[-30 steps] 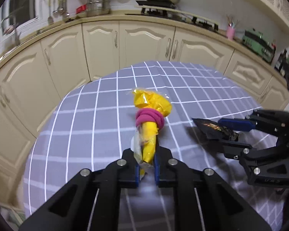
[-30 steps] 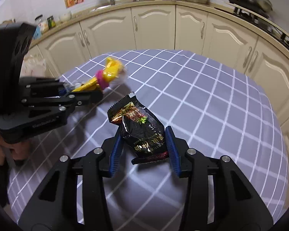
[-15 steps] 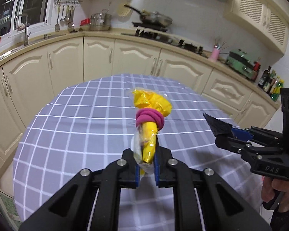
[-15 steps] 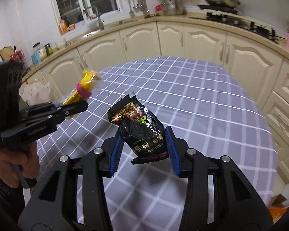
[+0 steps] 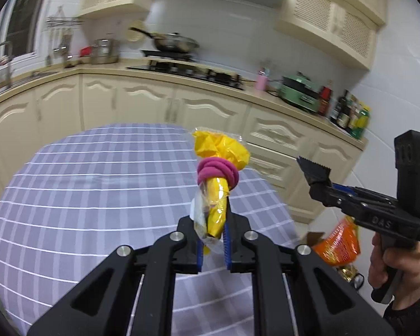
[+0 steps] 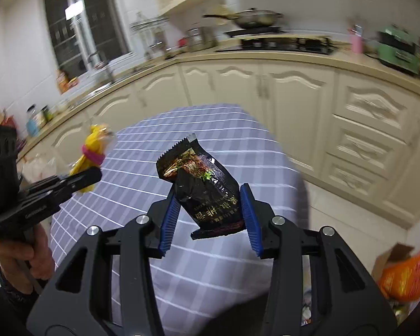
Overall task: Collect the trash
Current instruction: 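Carry yellow toy and black bag to the blue bin and open both tools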
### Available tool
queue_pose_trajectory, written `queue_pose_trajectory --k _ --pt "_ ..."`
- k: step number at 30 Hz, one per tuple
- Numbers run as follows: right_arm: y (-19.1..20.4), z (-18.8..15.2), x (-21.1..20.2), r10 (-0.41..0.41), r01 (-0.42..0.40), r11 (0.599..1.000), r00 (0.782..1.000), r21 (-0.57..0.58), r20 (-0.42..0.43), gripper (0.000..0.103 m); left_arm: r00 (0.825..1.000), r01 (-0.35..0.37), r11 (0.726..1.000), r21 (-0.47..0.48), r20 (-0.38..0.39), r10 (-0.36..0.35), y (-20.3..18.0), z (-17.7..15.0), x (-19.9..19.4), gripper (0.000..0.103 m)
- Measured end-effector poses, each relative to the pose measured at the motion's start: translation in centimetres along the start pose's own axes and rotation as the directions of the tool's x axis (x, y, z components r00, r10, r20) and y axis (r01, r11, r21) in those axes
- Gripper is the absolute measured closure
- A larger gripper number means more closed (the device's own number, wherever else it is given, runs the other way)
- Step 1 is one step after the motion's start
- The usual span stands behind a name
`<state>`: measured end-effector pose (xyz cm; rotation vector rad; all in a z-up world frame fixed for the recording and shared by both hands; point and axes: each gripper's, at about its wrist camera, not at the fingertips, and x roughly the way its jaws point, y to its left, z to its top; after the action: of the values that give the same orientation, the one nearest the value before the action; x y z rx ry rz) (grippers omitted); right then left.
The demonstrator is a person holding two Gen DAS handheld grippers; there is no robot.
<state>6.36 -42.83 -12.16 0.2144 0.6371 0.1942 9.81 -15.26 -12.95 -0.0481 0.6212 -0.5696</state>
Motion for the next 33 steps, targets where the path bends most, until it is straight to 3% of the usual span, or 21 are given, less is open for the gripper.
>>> queue_pose_trajectory --k 11,18,24,33 --pt "-10.0 -4.8 -6.0 -0.154 0.149 0.971 0.988 0.187 0.011 0.06 0.988 0.145 0.983 0.11 -0.076 -0.138 -10.1 -1.4 3.5 0.092" --pt "-16.6 -9.6 -7.2 -0.255 0.263 0.911 0.965 0.317 -0.067 0.06 0.956 0.247 0.949 0.198 -0.208 -0.205 -17.0 -4.9 7.9 0.092" --pt "-22.6 -14.5 -7.1 -0.251 0.288 0.818 0.957 0.498 -0.143 0.06 0.906 0.333 0.91 0.247 -0.352 -0.236 -22.3 -8.8 12.6 0.092" --pt "-27.8 -19.8 -5.6 -0.245 0.343 0.7 0.939 0.626 -0.24 0.06 0.781 0.402 0.894 0.199 -0.585 -0.221 -26.1 -15.2 22.0 0.092"
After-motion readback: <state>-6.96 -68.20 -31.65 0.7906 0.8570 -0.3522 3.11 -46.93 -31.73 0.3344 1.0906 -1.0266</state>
